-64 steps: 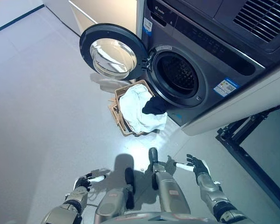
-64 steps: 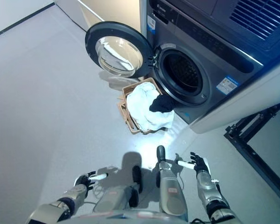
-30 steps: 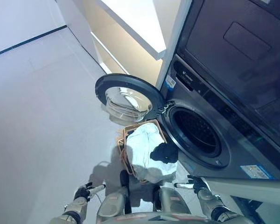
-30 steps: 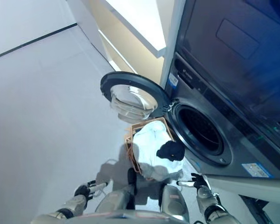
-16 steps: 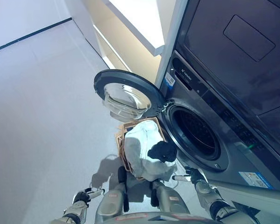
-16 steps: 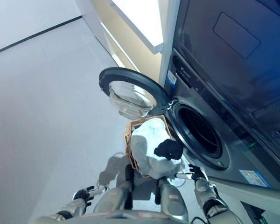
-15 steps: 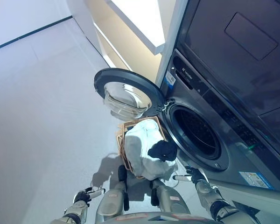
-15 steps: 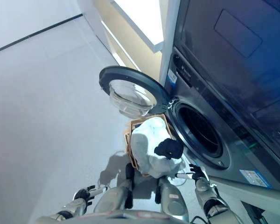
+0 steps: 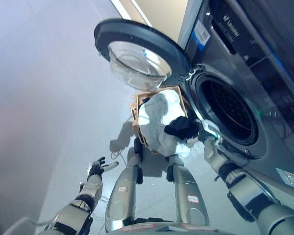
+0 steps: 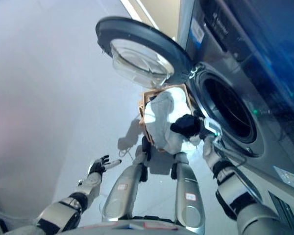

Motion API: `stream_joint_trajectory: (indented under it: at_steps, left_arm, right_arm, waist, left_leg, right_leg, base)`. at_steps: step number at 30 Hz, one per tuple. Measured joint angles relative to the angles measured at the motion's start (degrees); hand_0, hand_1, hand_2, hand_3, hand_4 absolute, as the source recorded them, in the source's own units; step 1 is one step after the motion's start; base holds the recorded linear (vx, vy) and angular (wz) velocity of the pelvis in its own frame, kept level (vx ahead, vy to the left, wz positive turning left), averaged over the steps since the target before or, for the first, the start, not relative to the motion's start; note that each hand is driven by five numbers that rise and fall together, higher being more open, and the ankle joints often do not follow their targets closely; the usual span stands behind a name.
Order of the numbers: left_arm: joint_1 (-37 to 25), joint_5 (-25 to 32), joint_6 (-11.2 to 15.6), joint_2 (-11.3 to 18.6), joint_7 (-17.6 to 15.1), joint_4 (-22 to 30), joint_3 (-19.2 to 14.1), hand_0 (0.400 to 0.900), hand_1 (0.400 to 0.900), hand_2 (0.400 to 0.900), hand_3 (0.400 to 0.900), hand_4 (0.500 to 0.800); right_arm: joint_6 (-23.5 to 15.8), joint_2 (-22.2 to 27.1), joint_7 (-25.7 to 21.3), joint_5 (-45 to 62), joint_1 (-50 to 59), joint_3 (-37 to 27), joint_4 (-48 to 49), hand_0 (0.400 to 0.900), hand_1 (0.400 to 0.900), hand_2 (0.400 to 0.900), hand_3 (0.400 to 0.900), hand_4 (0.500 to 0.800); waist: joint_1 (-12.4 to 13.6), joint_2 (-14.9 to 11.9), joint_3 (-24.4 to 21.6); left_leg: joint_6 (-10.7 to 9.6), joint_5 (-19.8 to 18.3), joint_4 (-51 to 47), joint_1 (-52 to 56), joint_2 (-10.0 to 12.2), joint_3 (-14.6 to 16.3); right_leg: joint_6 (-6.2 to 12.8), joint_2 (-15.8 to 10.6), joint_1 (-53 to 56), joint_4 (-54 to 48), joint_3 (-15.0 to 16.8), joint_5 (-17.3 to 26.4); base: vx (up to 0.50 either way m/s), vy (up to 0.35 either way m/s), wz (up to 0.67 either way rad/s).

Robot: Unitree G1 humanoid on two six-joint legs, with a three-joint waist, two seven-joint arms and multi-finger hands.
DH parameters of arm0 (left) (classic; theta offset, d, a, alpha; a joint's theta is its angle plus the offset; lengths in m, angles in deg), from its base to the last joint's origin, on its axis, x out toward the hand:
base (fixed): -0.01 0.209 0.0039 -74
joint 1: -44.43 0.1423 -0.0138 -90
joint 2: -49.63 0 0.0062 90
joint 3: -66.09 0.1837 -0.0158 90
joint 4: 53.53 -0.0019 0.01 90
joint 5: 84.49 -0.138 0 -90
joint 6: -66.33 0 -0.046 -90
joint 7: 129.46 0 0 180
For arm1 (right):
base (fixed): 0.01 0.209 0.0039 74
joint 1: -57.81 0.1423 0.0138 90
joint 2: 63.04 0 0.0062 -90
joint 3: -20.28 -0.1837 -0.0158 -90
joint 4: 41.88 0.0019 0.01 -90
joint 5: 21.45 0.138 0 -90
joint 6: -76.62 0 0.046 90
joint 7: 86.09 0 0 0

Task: Put the clothes in the basket into the washing machine.

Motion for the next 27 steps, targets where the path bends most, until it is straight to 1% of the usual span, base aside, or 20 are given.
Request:
stream_joint_trajectory:
  at_steps: [1, 3, 6, 8, 10, 12, 13, 16, 17, 18, 19, 20, 24, 26, 27]
  left_arm:
    - [-1.3, 0.4, 0.1, -0.1, -0.2, 0.5, 0.3, 0.9, 0.9, 0.9, 0.9, 0.8]
    - [-3.2, 1.8, 0.1, -0.1, -0.3, 1.3, 0.4, 0.9, 0.9, 0.9, 0.9, 0.8]
    - [-4.1, 3.7, 0.4, 0.1, -0.8, 3.0, 0.6, 0.9, 0.9, 0.9, 0.9, 0.8]
    - [-4.5, 4.1, 1.2, 0.1, -0.9, 3.4, 1.1, 0.9, 0.9, 0.9, 0.9, 0.8]
    - [-5.2, 5.2, 1.3, 0.1, -1.2, 3.7, 1.6, 0.9, 0.9, 0.9, 0.9, 0.8]
    - [-6.1, 6.4, 1.4, 0.0, -1.5, 3.9, 1.6, 0.9, 0.9, 0.9, 0.9, 0.8]
    - [-6.4, 6.6, 1.6, 0.2, -1.7, 4.3, 1.5, 0.9, 0.9, 0.9, 0.9, 0.8]
    - [-7.2, 6.7, 1.7, 0.3, -2.0, 4.4, 1.6, 0.9, 0.9, 0.9, 0.9, 0.8]
    - [-7.4, 6.8, 1.6, 0.3, -2.0, 4.4, 1.6, 0.9, 0.9, 0.9, 0.9, 0.8]
    - [-7.4, 7.2, 1.6, 0.2, -2.0, 4.4, 1.6, 0.9, 0.9, 0.9, 0.9, 0.8]
    - [-7.3, 7.2, 1.6, 0.1, -2.0, 4.4, 1.6, 0.9, 0.9, 0.9, 0.9, 0.8]
    - [-7.4, 7.3, 1.6, 0.1, -2.0, 4.4, 1.5, 0.9, 0.9, 0.9, 0.9, 0.8]
    - [-7.4, 7.3, 1.3, 0.1, -2.0, 4.7, 1.5, 0.9, 0.9, 0.9, 0.9, 0.8]
    - [-7.4, 7.3, 1.3, 0.1, -2.0, 4.9, 1.5, 0.9, 0.9, 0.9, 0.9, 0.8]
    - [-7.5, 7.3, 1.3, 0.1, -2.0, 4.9, 1.5, 0.9, 0.9, 0.9, 0.9, 0.8]
  right_arm:
    - [0.1, 0.3, -0.9, -1.0, 2.0, 0.7, -0.2, 0.9, 0.9, 0.9, 0.9, 0.8]
    - [0.2, 0.6, -1.4, -2.0, 4.3, 1.4, -0.2, 0.9, 0.9, 0.9, 0.9, 0.8]
    - [0.3, 0.8, -1.6, -2.6, 6.2, 3.5, -0.1, 0.9, 0.9, 0.9, 0.9, 0.8]
    - [0.7, 0.8, -1.9, -3.6, 7.3, 5.3, -0.4, 0.9, 0.9, 0.9, 0.9, 0.8]
    - [1.1, 0.7, -3.6, -4.7, 7.8, 5.5, -1.2, 0.9, 0.9, 0.9, 0.9, 0.8]
    - [1.5, 0.5, -4.9, -5.0, 8.7, 5.5, -3.2, 0.9, 0.9, 0.9, 0.9, 0.8]
    - [1.6, 0.5, -5.9, -5.1, 9.5, 5.5, -4.2, 0.9, 0.9, 0.9, 0.9, 0.8]
    - [2.2, 0.2, -6.8, -5.3, 11.2, 6.5, -6.4, 0.9, 0.9, 0.9, 0.9, 0.8]
    - [2.4, 0.1, -6.9, -5.5, 12.1, 7.0, -6.9, 0.853, 0.853, 0.853, 0.853, 0.772]
    - [2.6, 0.1, -6.9, -6.1, 12.8, 7.3, -7.4, 0.82, 0.82, 0.82, 0.82, 0.752]
    - [2.8, 0.2, -6.9, -6.6, 13.2, 7.3, -7.5, 0.537, 0.537, 0.537, 0.537, 0.582]
    - [2.9, 0.3, -7.1, -7.0, 13.7, 7.3, -7.7, 0.4, 0.4, 0.4, 0.4, 0.5]
    - [4.0, 1.2, -7.1, -7.6, 15.9, 7.3, -7.9, 0.4, 0.4, 0.4, 0.4, 0.5]
    - [4.4, 1.7, -6.3, -7.6, 16.9, 7.3, -9.5, 0.4, 0.4, 0.4, 0.4, 0.5]
    - [4.9, 1.7, -5.9, -7.6, 16.8, 7.2, -10.2, 0.4, 0.4, 0.4, 0.4, 0.5]
  waist:
    - [0.1, 0.0, 1.0]
    - [0.1, -0.1, 2.3]
    - [0.2, -0.2, 3.4]
    - [0.2, -0.2, 3.5]
    - [0.2, -0.2, 3.8]
    - [0.3, -0.1, 3.9]
    - [0.4, -0.1, 3.9]
    - [1.0, -0.1, 3.9]
    - [1.0, -0.1, 3.9]
    - [1.0, -0.1, 3.9]
    - [1.1, -0.1, 3.9]
    - [1.3, -0.1, 3.9]
    - [2.2, -0.1, 3.9]
    - [3.1, -0.1, 3.9]
    - [3.2, -0.1, 3.9]
  left_leg:
    - [0.1, -0.3, 1.8, -1.8, -0.5, -0.2]
    - [0.1, -1.6, 5.8, -5.4, -0.6, -0.5]
    - [0.3, -4.1, 13.2, -11.5, -0.6, -0.8]
    - [0.4, -6.0, 18.4, -16.8, -0.4, -1.3]
    - [0.6, -7.7, 23.6, -21.5, -0.6, -1.6]
    - [0.7, -8.6, 27.2, -25.4, -0.7, -1.8]
    - [0.8, -9.0, 29.2, -27.3, -0.6, -1.9]
    - [0.7, -9.5, 33.1, -31.2, -0.6, -1.9]
    - [0.7, -9.5, 33.8, -32.2, -0.6, -1.9]
    - [0.7, -9.5, 34.4, -32.9, -0.6, -1.9]
    - [0.7, -9.5, 35.1, -33.7, -0.6, -2.0]
    - [0.7, -9.5, 35.2, -34.4, -0.5, -2.2]
    - [0.5, -9.4, 34.3, -35.6, -0.6, -2.3]
    - [0.3, -9.4, 33.6, -36.0, -0.6, -2.1]
    - [-0.7, -9.2, 34.2, -36.3, -1.1, -2.0]
  right_leg:
    - [0.0, -0.3, -1.9, 2.0, 0.0, -0.5]
    - [-0.17, -1.1, -5.2, 5.9, 0.0, -2.0]
    - [-0.5, -2.0, -10.8, 12.4, 0.2, -4.2]
    - [-0.63, -2.3, -15.3, 16.7, 0.4, -5.5]
    - [-0.94, -3.1, -19.8, 21.2, 0.4, -7.1]
    - [-1.06, -3.7, -23.4, 24.7, 0.3, -7.9]
    - [-1.46, -3.9, -25.2, 26.5, 0.4, -8.5]
    - [-1.68, -3.9, -29.1, 30.1, 1.1, -8.8]
    - [-1.71, -3.9, -30.1, 30.8, 1.3, -8.8]
    - [-1.7, -3.9, -30.9, 31.4, 1.5, -8.8]
    - [-1.69, -3.9, -31.7, 32.1, 1.6, -8.8]
    - [-1.68, -3.8, -32.2, 32.1, 1.5, -8.8]
    - [-1.63, -3.8, -33.5, 31.6, 1.5, -8.9]
    - [-0.72, -3.7, -34.3, 32.2, 1.7, -9.5]
    - [-0.71, -4.2, -34.7, 32.2, 1.9, -9.5]
  base:
    - [-0.08, -0.023, 0.13]
    - [-0.06, -0.019, 0.12]
    - [-0.07, -0.022, 0.15]
    - [-0.07, -0.019, 0.17]
    - [-0.05, -0.017, 0.16]
    - [-0.03, -0.017, 0.15]
    - [-0.01, -0.004, 0.05]
    - [0.0, -0.013, 0.07]
    - [0.0, -0.018, 0.1]
    - [0.01, -0.021, 0.14]
    - [0.0, -0.015, 0.1]
    - [0.01, -0.009, 0.09]
    - [0.0, -0.012, 0.03]
    - [0.0, 0.0, 0.0]
    - [0.0, 0.0, 0.0]
